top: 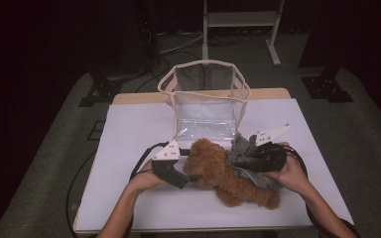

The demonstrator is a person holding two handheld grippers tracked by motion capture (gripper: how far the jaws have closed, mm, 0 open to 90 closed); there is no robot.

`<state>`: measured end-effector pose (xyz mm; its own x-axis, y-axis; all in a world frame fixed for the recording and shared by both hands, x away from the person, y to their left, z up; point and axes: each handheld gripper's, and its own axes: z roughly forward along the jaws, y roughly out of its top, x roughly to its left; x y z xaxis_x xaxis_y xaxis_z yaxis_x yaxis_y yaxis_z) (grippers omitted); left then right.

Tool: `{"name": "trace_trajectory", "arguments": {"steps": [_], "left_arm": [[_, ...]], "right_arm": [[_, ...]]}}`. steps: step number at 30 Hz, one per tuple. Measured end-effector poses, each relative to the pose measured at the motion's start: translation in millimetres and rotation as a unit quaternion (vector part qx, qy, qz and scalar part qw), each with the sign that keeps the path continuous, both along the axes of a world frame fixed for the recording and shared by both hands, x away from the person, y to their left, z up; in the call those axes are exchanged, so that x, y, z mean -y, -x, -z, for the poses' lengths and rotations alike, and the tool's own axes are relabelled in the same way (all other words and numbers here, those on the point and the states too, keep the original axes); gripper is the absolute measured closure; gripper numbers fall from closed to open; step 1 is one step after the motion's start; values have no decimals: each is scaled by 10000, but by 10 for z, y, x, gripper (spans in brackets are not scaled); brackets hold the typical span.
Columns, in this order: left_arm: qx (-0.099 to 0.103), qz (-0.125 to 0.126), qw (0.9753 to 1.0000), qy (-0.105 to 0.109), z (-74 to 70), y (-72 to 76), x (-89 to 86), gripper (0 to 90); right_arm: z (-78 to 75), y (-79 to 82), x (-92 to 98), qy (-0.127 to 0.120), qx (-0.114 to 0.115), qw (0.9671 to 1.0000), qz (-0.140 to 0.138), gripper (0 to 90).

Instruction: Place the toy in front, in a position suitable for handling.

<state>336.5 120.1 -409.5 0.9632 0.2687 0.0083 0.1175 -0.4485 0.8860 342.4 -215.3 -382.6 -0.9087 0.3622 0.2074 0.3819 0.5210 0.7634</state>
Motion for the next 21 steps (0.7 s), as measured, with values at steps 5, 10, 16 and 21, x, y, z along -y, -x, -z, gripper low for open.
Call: {"name": "trace_trajectory", "arguments": {"steps": [5, 10, 16, 21], "left_arm": [[-241, -18, 9997, 87, 128, -32, -25, 84], [-679, 38, 9974, 228, 274, -94, 64, 41], [-454, 133, 9978, 464, 213, -77, 102, 259], [155, 208, 9993, 282, -100, 3, 160, 346]], "right_arm": [[5, 9, 11, -8, -21, 10000, 20, 751], [7, 21, 23, -28, -30, 10000, 21, 751], [0, 18, 35, -93, -82, 9999, -19, 750], [-91, 8, -11, -456, -24, 9989, -128, 745]]}}
